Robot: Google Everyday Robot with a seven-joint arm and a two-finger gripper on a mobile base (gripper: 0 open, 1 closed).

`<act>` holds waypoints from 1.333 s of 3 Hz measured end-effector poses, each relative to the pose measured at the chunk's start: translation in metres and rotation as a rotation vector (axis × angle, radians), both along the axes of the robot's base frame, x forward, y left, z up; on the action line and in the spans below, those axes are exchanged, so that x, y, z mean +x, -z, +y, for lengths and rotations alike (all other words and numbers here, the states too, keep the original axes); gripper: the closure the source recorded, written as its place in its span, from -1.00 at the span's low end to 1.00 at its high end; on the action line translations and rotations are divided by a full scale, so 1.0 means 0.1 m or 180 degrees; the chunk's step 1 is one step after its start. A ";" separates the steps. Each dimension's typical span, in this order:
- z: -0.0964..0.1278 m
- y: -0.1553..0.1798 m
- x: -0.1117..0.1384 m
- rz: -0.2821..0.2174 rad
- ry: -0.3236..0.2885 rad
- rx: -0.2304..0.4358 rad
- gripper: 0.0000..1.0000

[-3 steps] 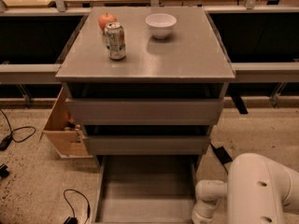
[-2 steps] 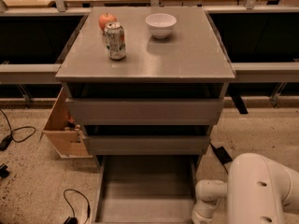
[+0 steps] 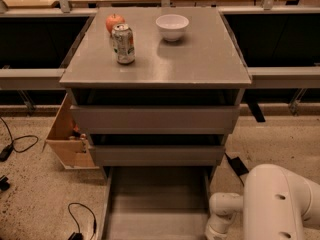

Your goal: Open bottom drawer

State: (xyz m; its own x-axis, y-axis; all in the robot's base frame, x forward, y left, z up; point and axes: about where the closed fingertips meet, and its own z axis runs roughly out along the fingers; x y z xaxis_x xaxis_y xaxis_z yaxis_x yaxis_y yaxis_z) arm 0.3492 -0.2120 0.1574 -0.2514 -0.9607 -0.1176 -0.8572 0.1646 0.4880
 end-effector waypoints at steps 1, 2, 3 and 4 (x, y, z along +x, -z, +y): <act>0.00 0.00 0.00 0.0000 0.0000 0.0000 -1.00; 0.02 -0.24 0.06 -0.0107 -0.0058 -0.0119 -1.00; 0.09 -0.87 0.19 -0.0448 -0.0097 -0.0355 -1.00; 0.09 -1.51 0.05 -0.0589 -0.0155 -0.0532 -1.00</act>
Offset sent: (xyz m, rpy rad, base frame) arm 0.0249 0.0045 0.0778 -0.1189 -0.1149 0.0549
